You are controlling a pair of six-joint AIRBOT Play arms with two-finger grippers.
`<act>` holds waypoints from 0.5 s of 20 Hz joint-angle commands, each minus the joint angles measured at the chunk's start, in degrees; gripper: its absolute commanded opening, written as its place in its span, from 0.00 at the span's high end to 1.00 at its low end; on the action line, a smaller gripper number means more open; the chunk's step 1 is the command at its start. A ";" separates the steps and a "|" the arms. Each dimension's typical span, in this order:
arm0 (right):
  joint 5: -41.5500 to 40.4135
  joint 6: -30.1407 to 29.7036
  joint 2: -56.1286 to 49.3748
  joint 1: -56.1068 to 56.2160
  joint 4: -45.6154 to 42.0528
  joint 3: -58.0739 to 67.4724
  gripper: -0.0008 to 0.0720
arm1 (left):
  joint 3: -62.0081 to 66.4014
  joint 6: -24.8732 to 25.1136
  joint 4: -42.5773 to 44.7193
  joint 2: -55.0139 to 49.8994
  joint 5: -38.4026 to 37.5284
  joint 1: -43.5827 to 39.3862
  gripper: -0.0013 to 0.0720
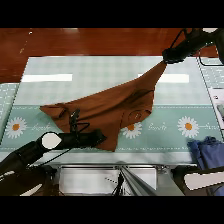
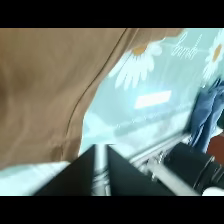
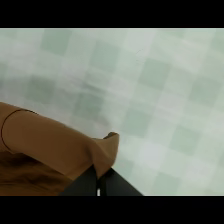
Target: Fold the shirts.
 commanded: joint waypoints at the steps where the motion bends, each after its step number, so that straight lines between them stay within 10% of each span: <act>1: 0.00 -0.02 -0.02 0.02 -0.15 0.02 0.95 | 0.20 1.20 -0.81 -0.17 -8.22 -0.04 0.43; 10: -0.15 0.00 -0.02 0.02 -0.09 0.02 0.95 | -2.69 -13.33 14.97 2.75 -10.36 -2.84 0.33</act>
